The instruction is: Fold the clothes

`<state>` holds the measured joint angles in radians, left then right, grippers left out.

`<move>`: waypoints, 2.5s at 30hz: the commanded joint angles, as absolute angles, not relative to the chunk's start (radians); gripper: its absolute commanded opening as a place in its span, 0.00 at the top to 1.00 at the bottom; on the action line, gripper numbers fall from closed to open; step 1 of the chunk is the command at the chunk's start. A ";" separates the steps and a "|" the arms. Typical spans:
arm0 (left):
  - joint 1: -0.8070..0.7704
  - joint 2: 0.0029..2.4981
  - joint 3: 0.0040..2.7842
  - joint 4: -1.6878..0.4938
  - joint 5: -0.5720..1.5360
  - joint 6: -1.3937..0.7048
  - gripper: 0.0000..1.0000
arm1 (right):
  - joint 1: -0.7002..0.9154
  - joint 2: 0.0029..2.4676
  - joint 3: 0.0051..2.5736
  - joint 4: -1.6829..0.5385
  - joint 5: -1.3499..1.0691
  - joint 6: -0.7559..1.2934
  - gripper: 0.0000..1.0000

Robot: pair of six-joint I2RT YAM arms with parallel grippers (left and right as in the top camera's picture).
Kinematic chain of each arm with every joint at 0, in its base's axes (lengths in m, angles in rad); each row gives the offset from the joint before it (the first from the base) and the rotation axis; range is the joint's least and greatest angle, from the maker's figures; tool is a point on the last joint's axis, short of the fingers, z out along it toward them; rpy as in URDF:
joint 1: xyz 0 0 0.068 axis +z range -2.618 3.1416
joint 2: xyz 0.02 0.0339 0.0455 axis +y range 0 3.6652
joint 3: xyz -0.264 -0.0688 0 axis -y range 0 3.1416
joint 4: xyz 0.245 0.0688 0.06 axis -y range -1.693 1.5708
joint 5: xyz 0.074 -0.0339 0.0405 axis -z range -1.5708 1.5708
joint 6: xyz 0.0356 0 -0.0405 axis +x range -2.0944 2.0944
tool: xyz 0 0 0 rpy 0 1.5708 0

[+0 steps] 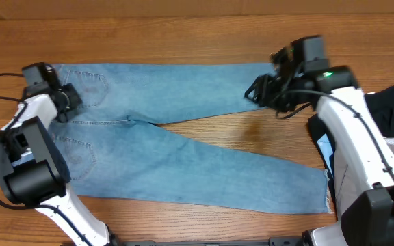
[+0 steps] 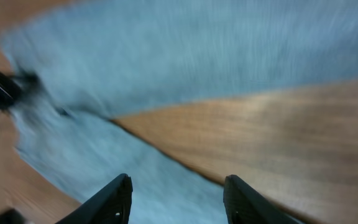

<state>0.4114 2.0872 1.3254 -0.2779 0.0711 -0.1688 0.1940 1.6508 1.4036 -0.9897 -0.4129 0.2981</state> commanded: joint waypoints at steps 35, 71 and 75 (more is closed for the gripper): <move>0.425 1.700 1.770 -1.341 -0.006 -0.048 0.87 | 0.144 1.752 0.783 -0.624 -0.304 0.568 0.71; 1.015 1.959 1.121 -0.596 0.376 -0.232 0.96 | -0.164 1.482 0.889 -1.197 -0.195 0.659 0.36; 1.015 1.957 1.125 -0.599 0.390 -0.232 0.96 | -0.320 1.482 0.713 -1.152 -0.229 0.659 0.36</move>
